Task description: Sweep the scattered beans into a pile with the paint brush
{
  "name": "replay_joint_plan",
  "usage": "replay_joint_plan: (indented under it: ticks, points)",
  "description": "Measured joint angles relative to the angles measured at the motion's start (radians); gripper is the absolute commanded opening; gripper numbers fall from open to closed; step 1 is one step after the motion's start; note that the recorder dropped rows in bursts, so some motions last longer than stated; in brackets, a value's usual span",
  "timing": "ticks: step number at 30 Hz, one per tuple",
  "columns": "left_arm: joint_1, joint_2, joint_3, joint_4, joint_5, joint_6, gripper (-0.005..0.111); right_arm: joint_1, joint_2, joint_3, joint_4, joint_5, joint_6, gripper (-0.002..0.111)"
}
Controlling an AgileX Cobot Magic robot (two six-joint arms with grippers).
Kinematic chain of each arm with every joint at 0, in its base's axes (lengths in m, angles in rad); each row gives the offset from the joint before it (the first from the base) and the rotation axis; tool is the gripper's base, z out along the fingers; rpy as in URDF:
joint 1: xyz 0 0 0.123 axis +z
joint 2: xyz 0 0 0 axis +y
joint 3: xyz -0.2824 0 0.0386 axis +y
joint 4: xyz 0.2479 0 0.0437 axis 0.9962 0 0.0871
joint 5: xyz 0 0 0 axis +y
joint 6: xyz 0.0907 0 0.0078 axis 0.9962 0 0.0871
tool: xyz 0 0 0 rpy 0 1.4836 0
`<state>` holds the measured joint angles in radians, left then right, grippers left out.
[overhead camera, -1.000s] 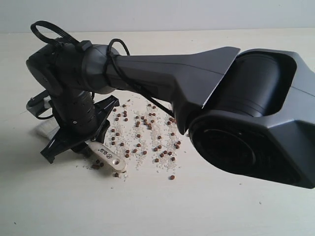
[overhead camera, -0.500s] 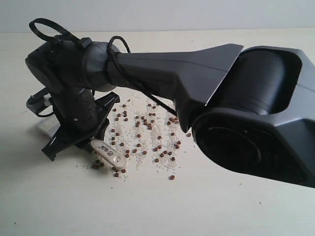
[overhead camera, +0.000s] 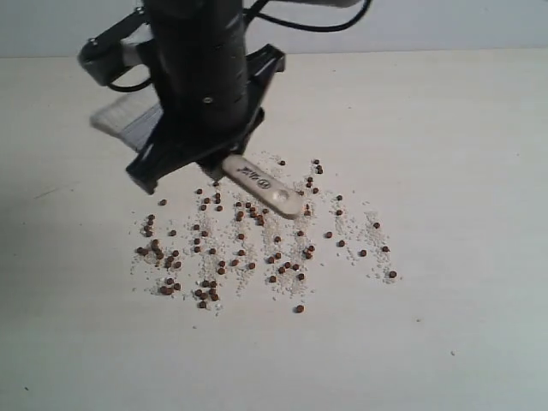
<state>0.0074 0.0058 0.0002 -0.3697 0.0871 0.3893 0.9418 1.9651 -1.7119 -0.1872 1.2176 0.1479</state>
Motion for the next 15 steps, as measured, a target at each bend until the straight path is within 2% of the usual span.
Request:
replay_joint_plan:
  ticks: [5, 11, 15]
  points:
    - [0.0, 0.0, 0.0, 0.0, 0.0, 0.0, 0.0, -0.087, -0.336, 0.395, -0.002, -0.1, -0.035, 0.0]
    - [0.0, 0.0, 0.0, 0.0, 0.0, 0.0, 0.0, -0.17, -0.568, 0.63, 0.004, -0.084, -0.073, 0.0]
    - [0.0, 0.0, 0.0, 0.0, 0.0, 0.0, 0.0, -0.209, -0.668, 0.714, 0.006, -0.031, -0.087, 0.0]
